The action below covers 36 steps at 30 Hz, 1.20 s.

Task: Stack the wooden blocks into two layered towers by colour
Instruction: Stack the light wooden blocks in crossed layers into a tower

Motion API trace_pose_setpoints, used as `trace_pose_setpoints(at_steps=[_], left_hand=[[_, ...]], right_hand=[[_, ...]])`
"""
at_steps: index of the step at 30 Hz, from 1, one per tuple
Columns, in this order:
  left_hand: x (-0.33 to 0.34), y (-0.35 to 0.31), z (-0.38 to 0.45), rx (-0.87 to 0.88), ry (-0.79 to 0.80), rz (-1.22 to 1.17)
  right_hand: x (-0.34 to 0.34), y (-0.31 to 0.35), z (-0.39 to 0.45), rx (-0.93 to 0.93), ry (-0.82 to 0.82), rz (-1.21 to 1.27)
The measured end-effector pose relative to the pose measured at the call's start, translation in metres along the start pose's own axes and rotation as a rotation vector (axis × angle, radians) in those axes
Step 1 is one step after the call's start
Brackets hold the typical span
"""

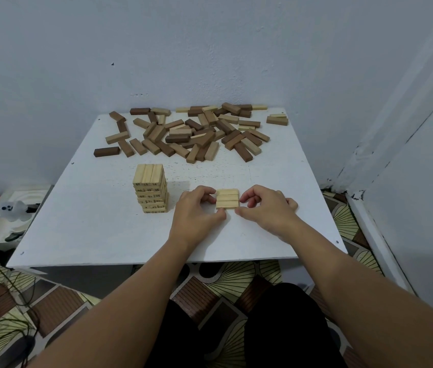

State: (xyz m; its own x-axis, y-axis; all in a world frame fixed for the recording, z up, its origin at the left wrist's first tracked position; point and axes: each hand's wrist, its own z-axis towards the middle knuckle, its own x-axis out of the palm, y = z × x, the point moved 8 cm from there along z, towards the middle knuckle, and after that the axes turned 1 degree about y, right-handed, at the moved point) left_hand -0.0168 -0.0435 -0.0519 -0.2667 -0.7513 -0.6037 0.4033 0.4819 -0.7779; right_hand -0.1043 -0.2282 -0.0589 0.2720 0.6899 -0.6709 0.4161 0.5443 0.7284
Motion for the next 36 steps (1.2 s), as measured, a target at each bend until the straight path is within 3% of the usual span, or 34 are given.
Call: trace_pose_setpoints(at_steps=[28, 32, 36], left_hand=[[-0.001, 0.003, 0.001, -0.029, -0.019, -0.060], [-0.002, 0.001, 0.005, -0.051, 0.070, -0.038], [0.003, -0.006, 0.023, -0.137, 0.267, 0.026]], right_hand=[[0.000, 0.000, 0.000, 0.016, 0.004, 0.013], [-0.003, 0.004, 0.001, 0.004, 0.051, -0.011], [-0.008, 0.011, 0.008, -0.011, 0.116, -0.099]])
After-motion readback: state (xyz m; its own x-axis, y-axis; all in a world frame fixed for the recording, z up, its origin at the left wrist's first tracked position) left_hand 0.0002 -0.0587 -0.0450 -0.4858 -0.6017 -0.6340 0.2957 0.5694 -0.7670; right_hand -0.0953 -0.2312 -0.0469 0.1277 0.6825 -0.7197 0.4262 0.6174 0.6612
